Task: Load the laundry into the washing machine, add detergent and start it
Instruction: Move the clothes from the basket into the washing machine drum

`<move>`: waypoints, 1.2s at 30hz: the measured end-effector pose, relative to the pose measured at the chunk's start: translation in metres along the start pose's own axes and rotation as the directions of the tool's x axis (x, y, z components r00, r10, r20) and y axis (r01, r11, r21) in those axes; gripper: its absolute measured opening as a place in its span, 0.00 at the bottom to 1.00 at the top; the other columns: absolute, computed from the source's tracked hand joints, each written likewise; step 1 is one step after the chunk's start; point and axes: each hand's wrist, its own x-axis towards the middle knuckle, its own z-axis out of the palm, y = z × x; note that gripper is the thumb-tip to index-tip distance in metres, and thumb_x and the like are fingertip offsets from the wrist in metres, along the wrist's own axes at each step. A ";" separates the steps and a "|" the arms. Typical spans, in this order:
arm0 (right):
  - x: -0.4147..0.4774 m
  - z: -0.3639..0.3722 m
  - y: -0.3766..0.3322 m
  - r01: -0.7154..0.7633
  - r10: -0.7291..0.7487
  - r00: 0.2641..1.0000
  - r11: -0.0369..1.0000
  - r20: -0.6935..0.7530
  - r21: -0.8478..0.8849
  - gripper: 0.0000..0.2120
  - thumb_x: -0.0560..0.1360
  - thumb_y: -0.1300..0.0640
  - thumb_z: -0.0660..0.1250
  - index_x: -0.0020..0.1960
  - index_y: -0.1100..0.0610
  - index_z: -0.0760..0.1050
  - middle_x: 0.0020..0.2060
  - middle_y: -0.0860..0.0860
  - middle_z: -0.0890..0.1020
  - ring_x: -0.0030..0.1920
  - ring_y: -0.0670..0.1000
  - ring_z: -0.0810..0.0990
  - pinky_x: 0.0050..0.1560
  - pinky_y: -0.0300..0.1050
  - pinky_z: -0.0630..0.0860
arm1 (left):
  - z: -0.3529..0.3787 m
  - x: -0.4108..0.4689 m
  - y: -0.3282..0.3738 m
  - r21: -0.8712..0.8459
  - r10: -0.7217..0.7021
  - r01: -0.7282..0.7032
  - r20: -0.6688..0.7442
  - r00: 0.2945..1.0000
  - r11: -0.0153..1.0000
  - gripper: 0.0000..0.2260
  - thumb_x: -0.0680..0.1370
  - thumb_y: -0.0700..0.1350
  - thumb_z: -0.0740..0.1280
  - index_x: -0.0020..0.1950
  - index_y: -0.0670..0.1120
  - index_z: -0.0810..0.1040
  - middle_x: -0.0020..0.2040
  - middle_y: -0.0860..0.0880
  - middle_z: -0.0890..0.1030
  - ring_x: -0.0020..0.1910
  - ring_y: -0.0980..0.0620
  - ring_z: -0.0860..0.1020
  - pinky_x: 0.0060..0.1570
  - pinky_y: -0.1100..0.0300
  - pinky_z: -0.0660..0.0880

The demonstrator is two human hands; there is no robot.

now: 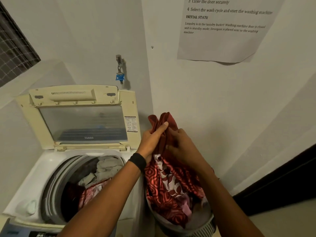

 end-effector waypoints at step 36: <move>0.012 -0.017 -0.004 0.335 -0.349 0.934 0.930 0.078 0.153 0.12 0.73 0.58 0.76 0.43 0.54 0.72 0.41 0.47 0.79 0.43 0.51 0.78 0.44 0.57 0.78 | -0.057 0.007 0.004 0.246 -0.166 0.041 0.512 0.843 0.968 0.26 0.68 0.44 0.79 0.64 0.40 0.79 0.63 0.34 0.81 0.64 0.34 0.79 0.69 0.39 0.74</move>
